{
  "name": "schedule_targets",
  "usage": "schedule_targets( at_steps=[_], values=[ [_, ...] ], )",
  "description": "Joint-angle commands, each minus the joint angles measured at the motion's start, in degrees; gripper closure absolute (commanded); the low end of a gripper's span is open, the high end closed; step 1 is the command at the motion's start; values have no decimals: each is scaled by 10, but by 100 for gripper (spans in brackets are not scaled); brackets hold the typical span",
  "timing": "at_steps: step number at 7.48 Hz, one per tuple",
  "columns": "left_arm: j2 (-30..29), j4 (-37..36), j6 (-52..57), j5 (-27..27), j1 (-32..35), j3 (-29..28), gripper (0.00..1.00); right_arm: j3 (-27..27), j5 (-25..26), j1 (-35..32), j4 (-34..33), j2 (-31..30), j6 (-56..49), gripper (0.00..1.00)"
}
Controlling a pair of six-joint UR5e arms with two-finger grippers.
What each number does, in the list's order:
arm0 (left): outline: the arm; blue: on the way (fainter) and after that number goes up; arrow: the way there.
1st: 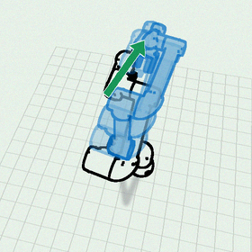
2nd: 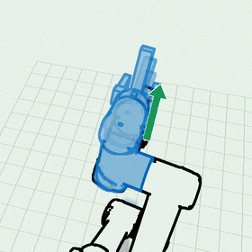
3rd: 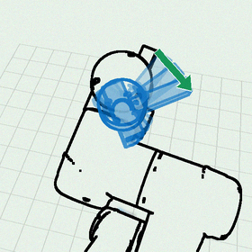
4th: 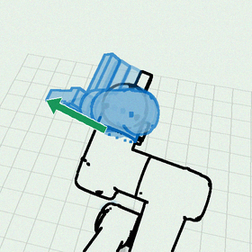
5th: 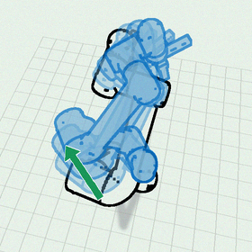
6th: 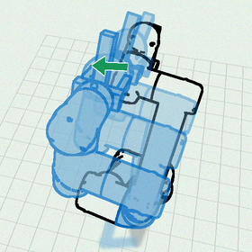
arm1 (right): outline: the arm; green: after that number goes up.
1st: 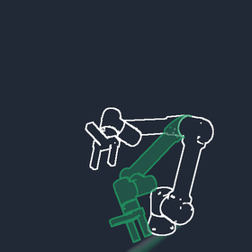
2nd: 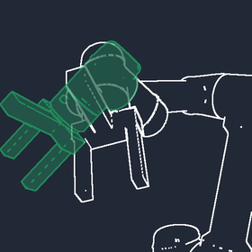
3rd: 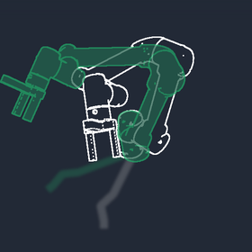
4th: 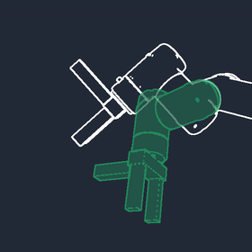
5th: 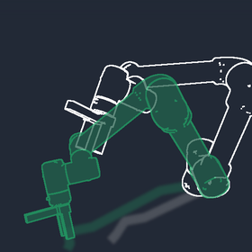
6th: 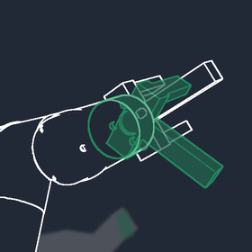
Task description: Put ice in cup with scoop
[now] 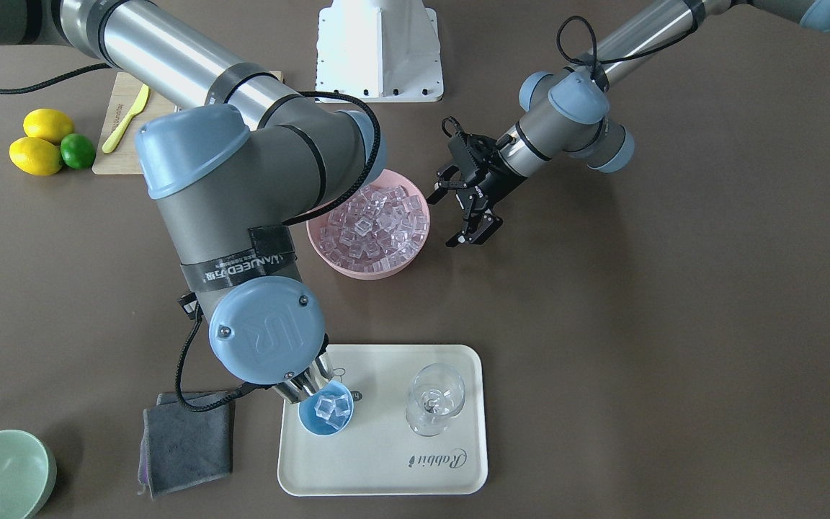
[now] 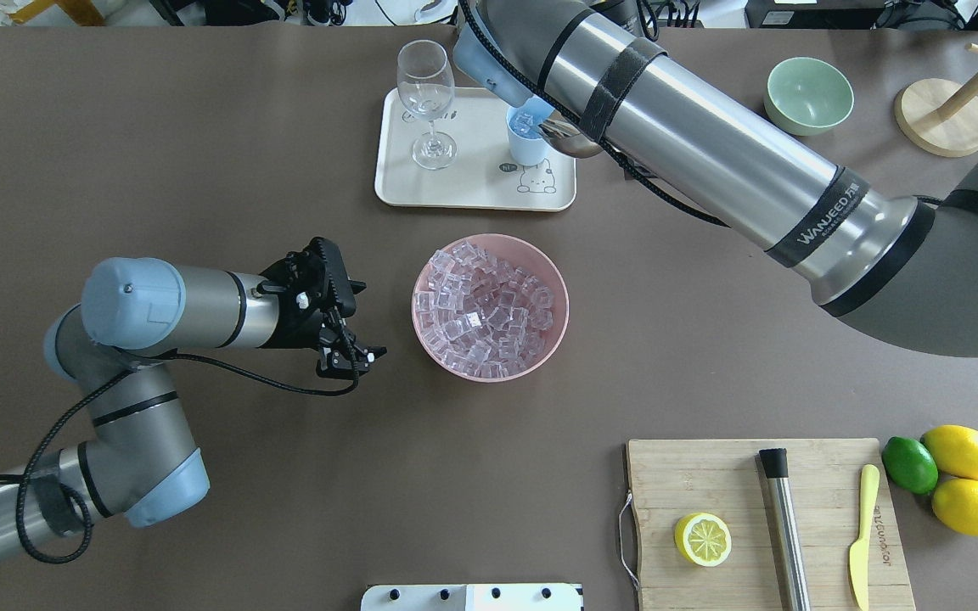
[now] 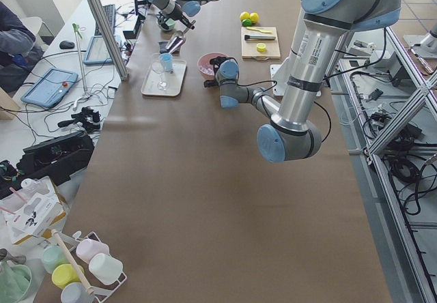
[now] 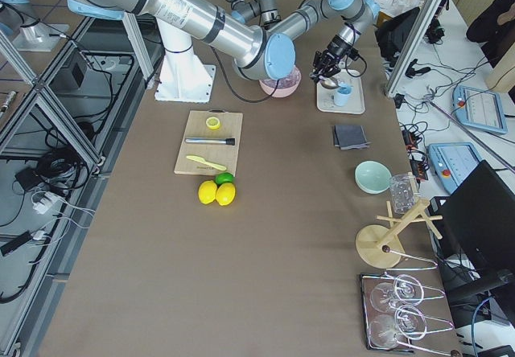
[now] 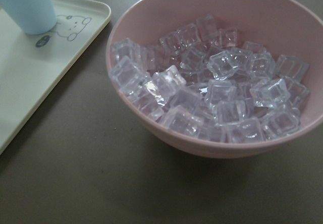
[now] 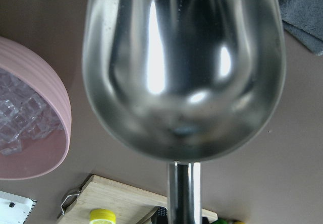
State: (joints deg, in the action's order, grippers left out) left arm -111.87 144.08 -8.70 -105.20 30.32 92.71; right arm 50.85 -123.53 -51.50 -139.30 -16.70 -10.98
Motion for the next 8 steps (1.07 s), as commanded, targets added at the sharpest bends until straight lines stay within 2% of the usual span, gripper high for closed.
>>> schedule_targets(
  at_steps=[1,2,4,6,7,8],
  values=[
    [89,-222,3,-2,31,166,2,3,2,0,-1,1,-2,100],
    [96,-278,4,-3,45,185,2,24,4,-6,-4,-4,-1,100],
    [97,-372,5,-4,72,188,2,132,4,-60,-38,-59,3,100],
    [96,-483,5,-5,106,183,2,282,-25,-95,-82,-145,39,100],
    [97,-492,5,-32,122,168,2,382,-28,-111,-84,-216,67,100],
    [96,-495,5,-97,174,135,2,482,-40,-115,-84,-302,102,100]
  ],
)
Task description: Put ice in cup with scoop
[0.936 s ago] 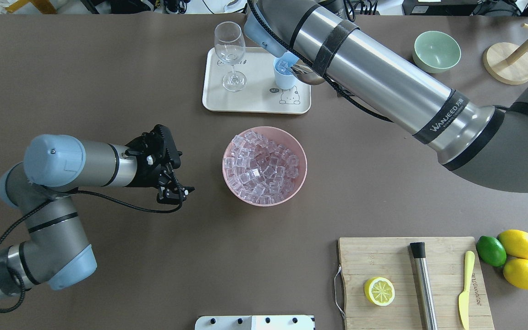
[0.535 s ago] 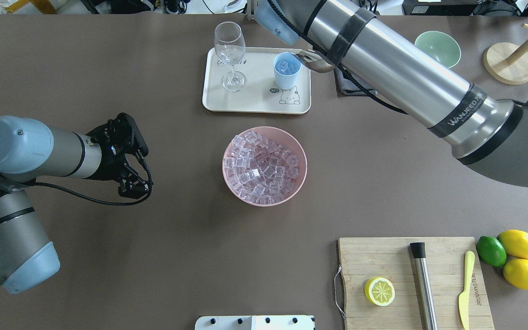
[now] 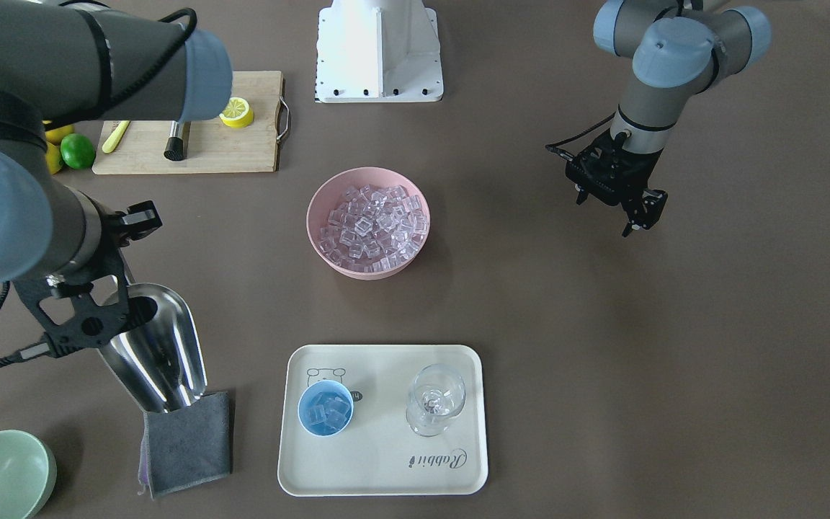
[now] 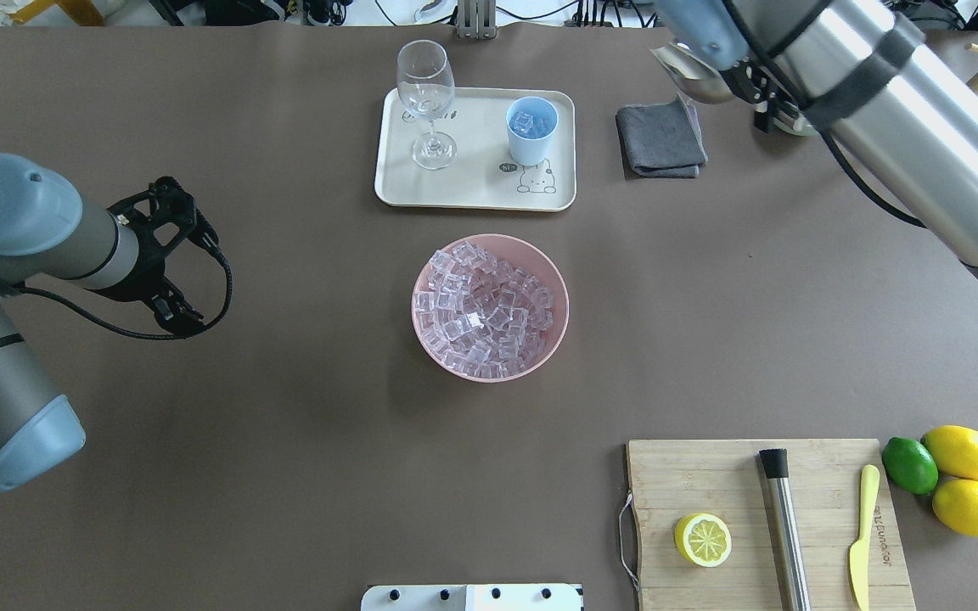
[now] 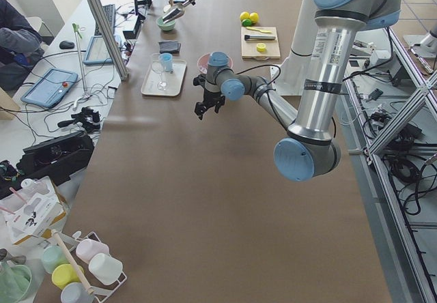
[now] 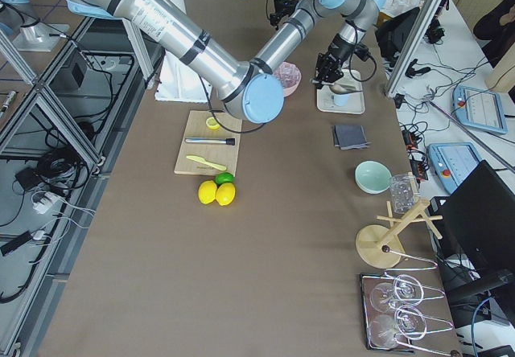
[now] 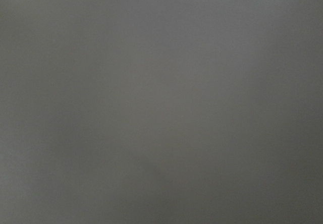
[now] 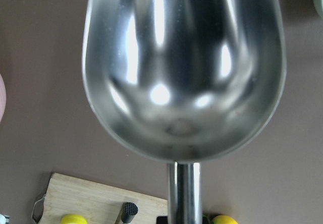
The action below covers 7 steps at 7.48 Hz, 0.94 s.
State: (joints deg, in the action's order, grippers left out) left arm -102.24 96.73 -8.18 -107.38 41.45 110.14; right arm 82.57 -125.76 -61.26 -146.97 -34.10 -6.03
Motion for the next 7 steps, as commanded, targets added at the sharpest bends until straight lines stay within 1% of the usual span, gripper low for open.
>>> schedule_targets(
  at_steps=[1,2,3,4,5,6,7],
  values=[
    [1,-39,0,-132,131,-71,2,252,-19,-18,-3,-213,78,100],
    [4,-96,0,-171,195,-74,2,321,-19,-18,6,-281,96,100],
    [19,-155,1,-175,253,-68,2,370,-19,-20,47,-344,145,100],
    [52,-160,0,-175,319,-70,2,396,-21,-20,116,-409,173,100],
    [93,-155,0,-178,368,-73,2,401,-25,-20,181,-469,181,100],
    [121,-156,0,-178,425,-74,2,393,-25,-21,258,-527,182,100],
    [153,-156,0,-178,474,-81,2,371,-26,-21,327,-562,190,100]
  ],
)
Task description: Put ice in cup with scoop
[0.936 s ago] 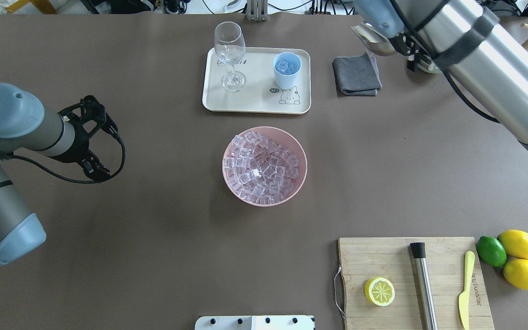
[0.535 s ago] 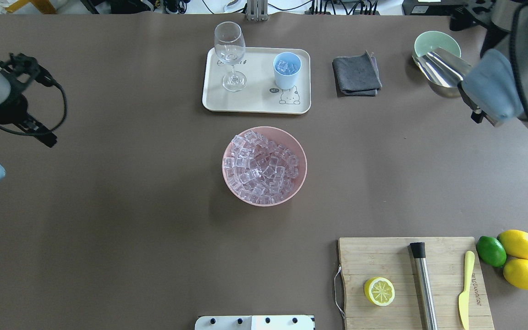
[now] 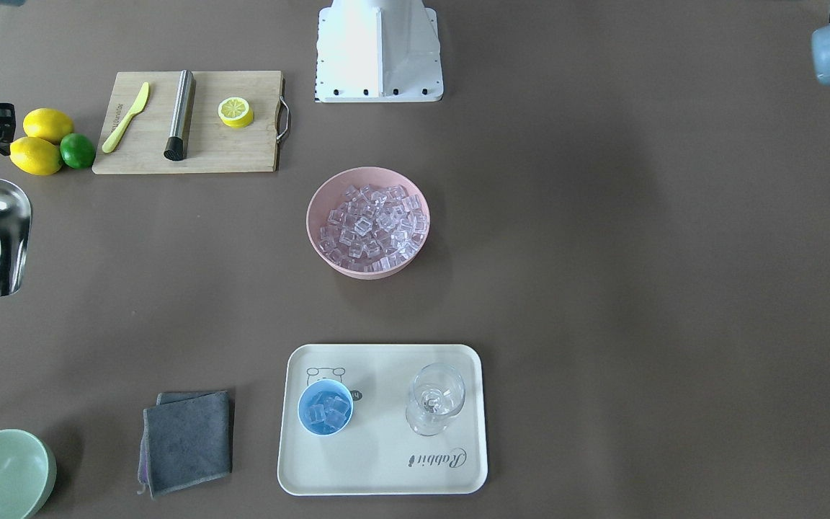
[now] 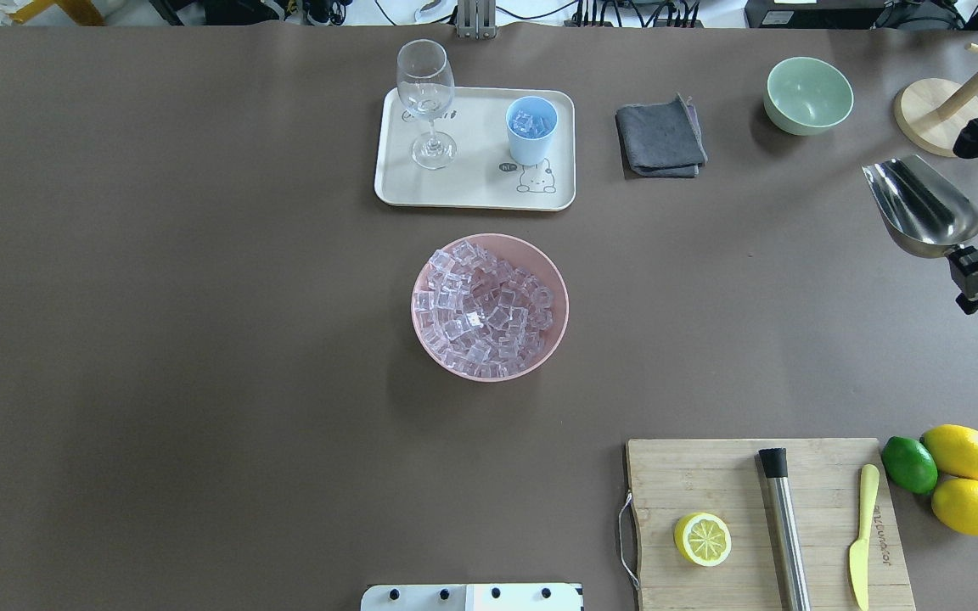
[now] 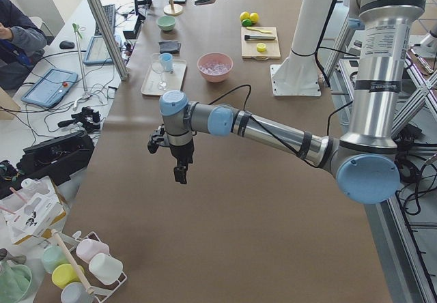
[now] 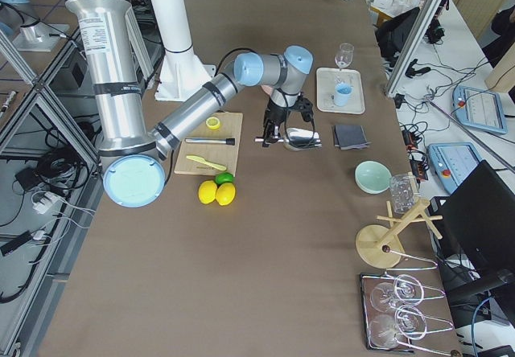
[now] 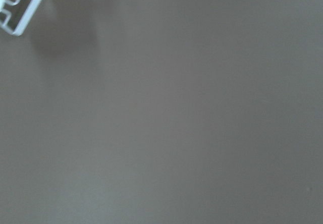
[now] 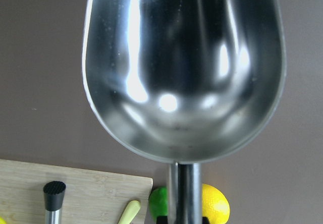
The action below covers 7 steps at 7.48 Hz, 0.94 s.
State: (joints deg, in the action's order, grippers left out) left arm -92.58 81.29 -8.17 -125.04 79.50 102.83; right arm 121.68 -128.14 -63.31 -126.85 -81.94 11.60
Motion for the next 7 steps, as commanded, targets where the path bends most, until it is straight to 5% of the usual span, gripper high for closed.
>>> schedule_targets(
  at_steps=[1,3,5,7],
  values=[
    [63,-3,0,-1,127,-22,2,-56,-2,-1,195,-102,15,100],
    [64,-3,0,-2,151,-49,2,-146,-19,-1,320,-106,66,100],
    [64,-1,-8,-62,148,-62,2,-221,-39,0,441,-102,168,100],
    [55,8,-13,-64,141,-77,2,-251,-42,5,481,-96,199,100]
  ],
)
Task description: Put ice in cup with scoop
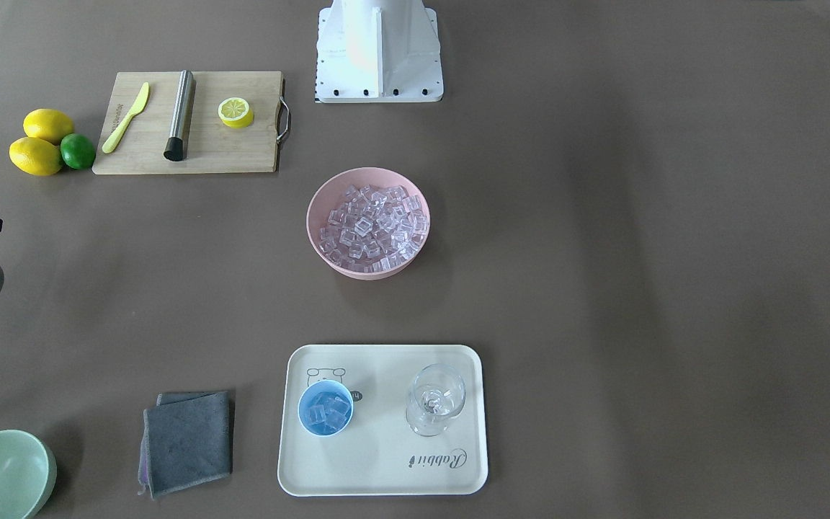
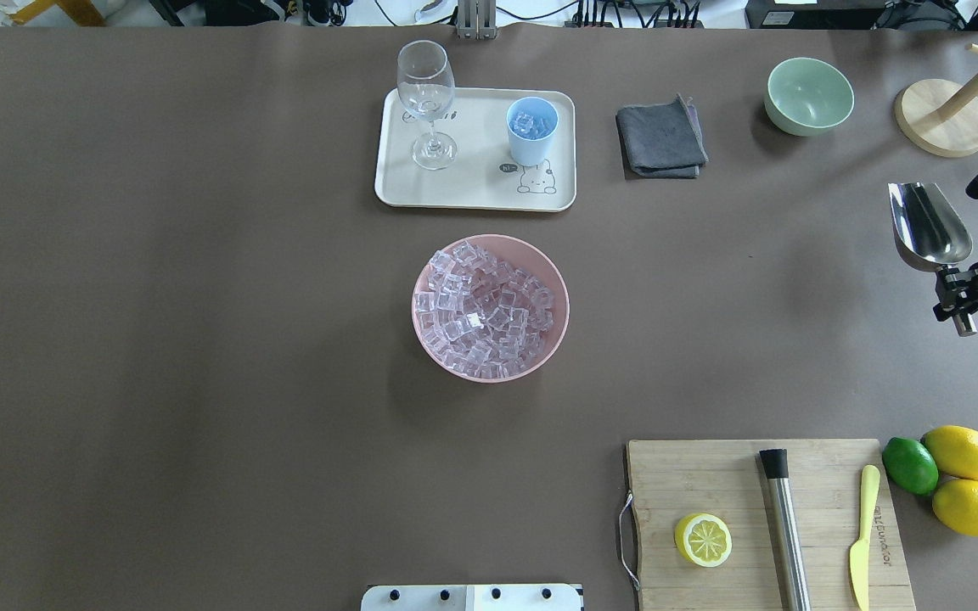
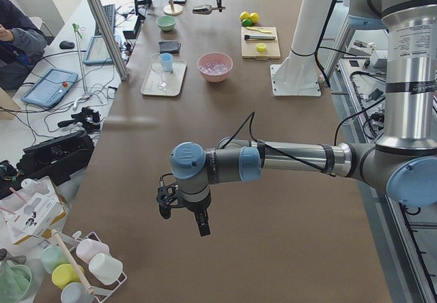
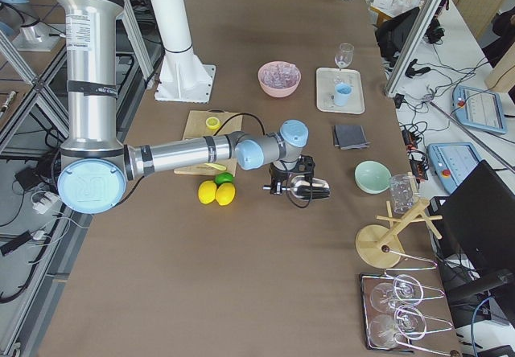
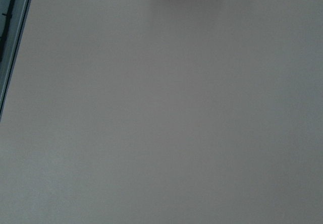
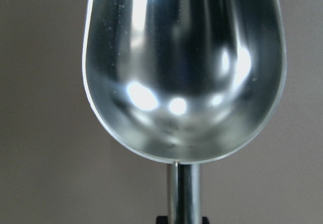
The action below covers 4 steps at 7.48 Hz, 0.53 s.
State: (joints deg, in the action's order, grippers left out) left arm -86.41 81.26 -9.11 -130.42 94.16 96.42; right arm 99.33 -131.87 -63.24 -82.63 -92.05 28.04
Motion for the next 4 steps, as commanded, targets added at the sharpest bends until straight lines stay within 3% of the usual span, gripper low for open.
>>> schedule_targets(
  at_steps=[1,4],
  values=[
    [-7,28,-1,-11,-6,-19,2,-38,-7,9,38,6,35,100],
    [-3,80,0,-27,-18,-37,2,-69,-40,22,37,23,36,100]
  ],
)
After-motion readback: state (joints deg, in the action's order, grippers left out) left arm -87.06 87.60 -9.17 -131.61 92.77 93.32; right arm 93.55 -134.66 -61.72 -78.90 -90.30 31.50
